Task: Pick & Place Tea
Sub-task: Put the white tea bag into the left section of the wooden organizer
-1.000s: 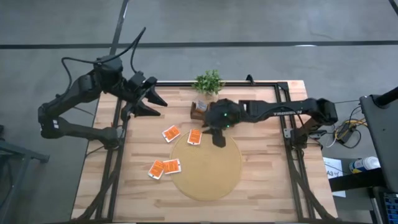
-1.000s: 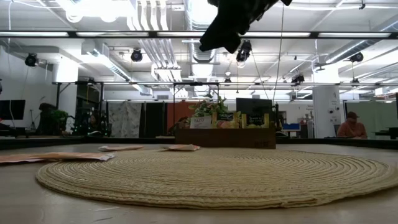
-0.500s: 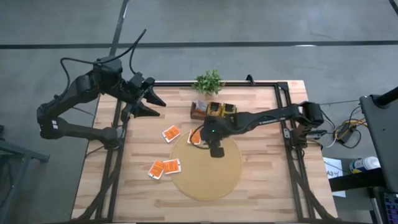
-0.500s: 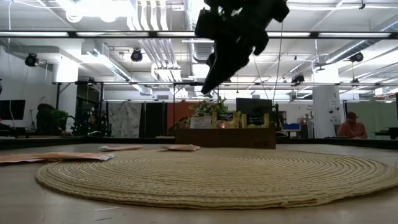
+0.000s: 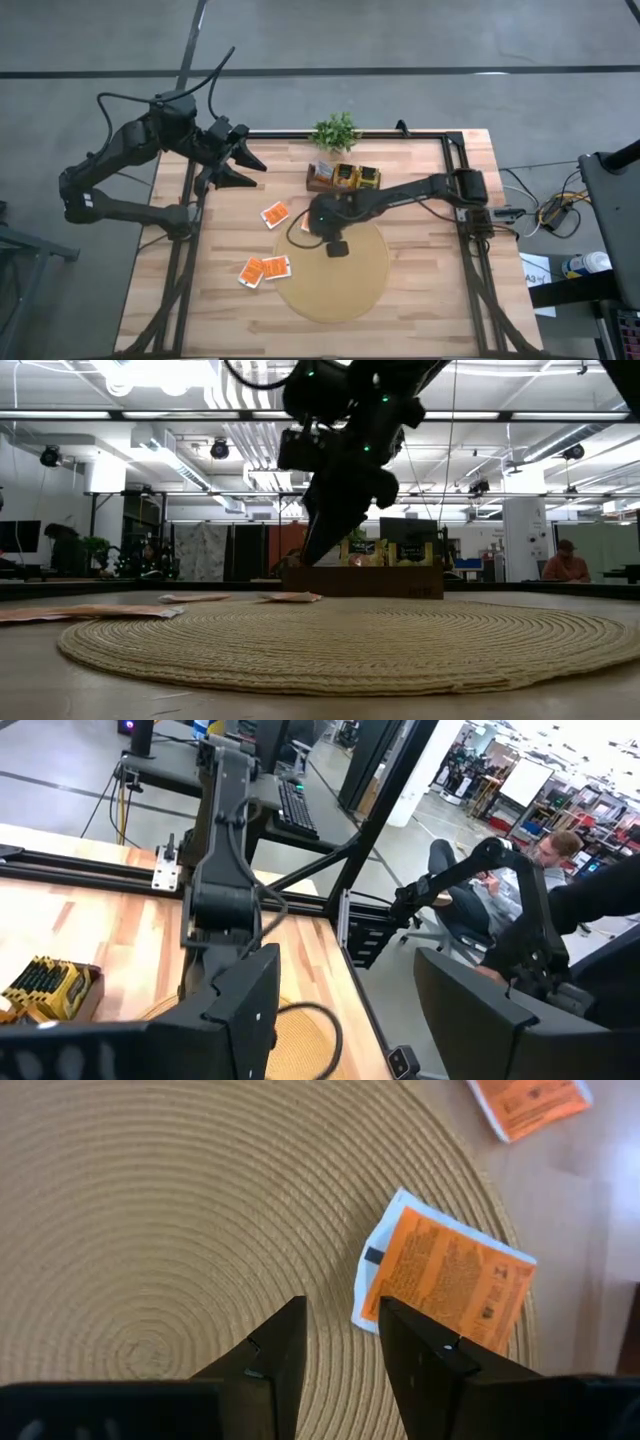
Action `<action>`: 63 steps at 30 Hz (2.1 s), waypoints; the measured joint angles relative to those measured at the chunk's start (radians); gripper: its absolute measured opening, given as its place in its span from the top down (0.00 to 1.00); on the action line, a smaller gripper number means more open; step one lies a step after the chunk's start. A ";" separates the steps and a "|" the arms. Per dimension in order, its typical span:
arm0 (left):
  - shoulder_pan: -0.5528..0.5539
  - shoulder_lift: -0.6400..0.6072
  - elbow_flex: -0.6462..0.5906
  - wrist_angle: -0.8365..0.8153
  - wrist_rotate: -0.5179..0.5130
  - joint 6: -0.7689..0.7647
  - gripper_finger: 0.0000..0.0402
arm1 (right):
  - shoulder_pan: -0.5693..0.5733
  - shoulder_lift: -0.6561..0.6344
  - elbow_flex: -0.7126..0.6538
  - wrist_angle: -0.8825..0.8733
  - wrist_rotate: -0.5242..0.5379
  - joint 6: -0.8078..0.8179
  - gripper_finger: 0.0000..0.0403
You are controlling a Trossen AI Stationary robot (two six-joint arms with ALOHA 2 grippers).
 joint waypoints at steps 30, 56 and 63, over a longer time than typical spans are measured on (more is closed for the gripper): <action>0.000 -0.005 0.000 0.000 0.001 -0.013 0.44 | 0.000 0.210 0.228 -0.224 0.159 -0.078 0.76; 0.000 -0.005 0.000 0.000 0.001 -0.025 0.44 | 0.002 0.139 0.227 -0.231 0.231 -0.019 0.98; 0.000 -0.005 0.000 0.000 0.002 -0.031 0.44 | -0.006 0.036 0.252 -0.255 0.201 0.018 0.98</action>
